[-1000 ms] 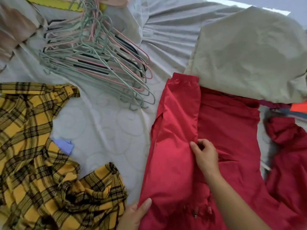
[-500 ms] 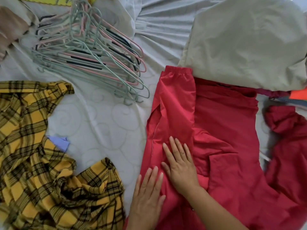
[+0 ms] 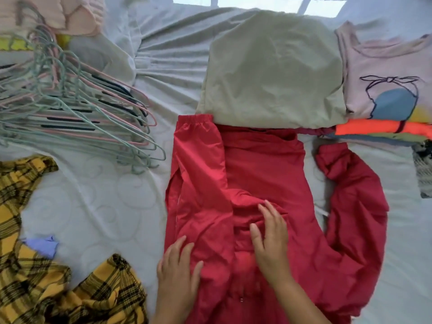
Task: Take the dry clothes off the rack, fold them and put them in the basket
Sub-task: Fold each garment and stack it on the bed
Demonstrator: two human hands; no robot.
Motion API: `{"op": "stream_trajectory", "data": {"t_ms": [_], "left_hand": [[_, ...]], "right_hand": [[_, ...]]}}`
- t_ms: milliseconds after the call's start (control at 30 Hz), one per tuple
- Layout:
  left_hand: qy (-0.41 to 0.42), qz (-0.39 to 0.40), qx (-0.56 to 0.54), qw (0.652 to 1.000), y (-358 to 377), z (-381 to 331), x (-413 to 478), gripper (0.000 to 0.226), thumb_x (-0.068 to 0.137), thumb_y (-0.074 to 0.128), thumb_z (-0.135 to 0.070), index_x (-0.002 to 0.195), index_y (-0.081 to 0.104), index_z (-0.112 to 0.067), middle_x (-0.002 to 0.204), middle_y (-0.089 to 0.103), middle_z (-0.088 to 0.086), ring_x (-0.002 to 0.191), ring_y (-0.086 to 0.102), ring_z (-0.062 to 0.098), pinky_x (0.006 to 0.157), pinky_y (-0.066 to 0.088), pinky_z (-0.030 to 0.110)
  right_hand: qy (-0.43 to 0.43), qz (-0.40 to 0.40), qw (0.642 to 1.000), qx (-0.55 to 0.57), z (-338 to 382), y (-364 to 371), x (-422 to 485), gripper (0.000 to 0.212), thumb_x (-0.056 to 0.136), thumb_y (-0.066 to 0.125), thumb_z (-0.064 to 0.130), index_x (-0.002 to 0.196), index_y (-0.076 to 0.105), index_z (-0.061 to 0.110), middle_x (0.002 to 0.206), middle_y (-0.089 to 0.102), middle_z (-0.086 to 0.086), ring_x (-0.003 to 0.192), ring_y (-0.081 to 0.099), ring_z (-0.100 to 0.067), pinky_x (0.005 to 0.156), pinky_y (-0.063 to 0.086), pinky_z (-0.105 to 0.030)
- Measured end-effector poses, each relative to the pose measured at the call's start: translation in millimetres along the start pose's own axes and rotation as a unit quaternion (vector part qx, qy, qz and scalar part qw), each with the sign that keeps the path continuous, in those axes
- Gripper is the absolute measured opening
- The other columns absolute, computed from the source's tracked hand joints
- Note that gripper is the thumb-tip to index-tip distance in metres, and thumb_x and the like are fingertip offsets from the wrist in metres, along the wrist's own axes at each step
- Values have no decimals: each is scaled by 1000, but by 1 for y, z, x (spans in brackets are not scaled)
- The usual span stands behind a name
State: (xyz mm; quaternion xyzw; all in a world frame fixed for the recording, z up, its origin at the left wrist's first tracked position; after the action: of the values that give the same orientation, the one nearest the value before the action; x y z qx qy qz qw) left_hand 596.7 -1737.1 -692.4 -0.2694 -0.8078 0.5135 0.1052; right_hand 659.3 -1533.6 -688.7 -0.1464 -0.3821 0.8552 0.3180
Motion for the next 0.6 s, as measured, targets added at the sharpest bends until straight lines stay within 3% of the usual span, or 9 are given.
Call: {"op": "stream_trajectory", "data": {"t_ms": [100,200,267,333,400,500,600], "left_hand": [[110,5,-81,991,-5,-40,61,23,87,42,-30,105,53,-21,110,57,0,99,54,16,82,45,28],[188,67,-91,976,1,-101,127,29,80,40,-18,101,60,-16,104,63,6,88,63,23,74,51,31],[237,146,-43,960,14,-149,161,41,82,35,-15,113,61,-11,124,58,9,99,63,28,78,54,36],[265,228,49,936,35,-201,186,47,89,34,-9,134,46,-16,148,35,3,118,51,28,92,47,41],[296,279,137,903,44,-223,206,50,94,33,-6,142,34,-20,156,19,-1,124,45,29,93,44,40],[331,302,253,857,66,-244,231,46,98,30,-10,142,34,-21,153,26,2,121,48,30,86,44,37],[326,279,311,848,71,-250,246,32,97,34,-9,123,51,-11,130,46,10,111,54,33,74,43,40]], "right_hand": [[89,-81,992,-47,-54,-53,-11,58,88,41,44,114,58,-5,125,56,-21,113,50,-38,100,29,-36],[135,-152,970,-135,-96,-98,-23,64,81,47,47,114,57,-7,124,54,-28,111,52,-45,95,35,-48],[185,-198,953,-133,-115,-117,-32,79,83,42,64,118,52,-7,127,50,-32,115,48,-45,96,33,-51],[223,-219,944,-108,-133,-134,-46,91,81,36,73,120,49,-8,126,49,-33,115,46,-46,95,33,-50],[250,-231,936,-85,-139,-132,-55,100,75,38,80,119,50,-9,124,51,-34,113,47,-46,96,33,-49],[351,-222,908,53,-152,-143,-53,120,55,50,88,126,46,-9,127,49,-32,115,48,-44,99,38,-52],[497,-174,780,338,-160,-139,-49,124,28,77,75,129,49,8,121,57,-14,108,58,-28,98,43,-41]]}}
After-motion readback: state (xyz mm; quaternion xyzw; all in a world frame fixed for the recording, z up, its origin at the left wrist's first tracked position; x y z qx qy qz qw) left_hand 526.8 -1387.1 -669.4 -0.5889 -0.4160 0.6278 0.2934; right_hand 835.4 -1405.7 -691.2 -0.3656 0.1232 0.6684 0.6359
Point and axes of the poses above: each hand's wrist, its own x-axis towards the middle knuckle, its own y-axis out of the palm, z = x × y, the point moved 1 cm from there along x, towards the middle knuckle
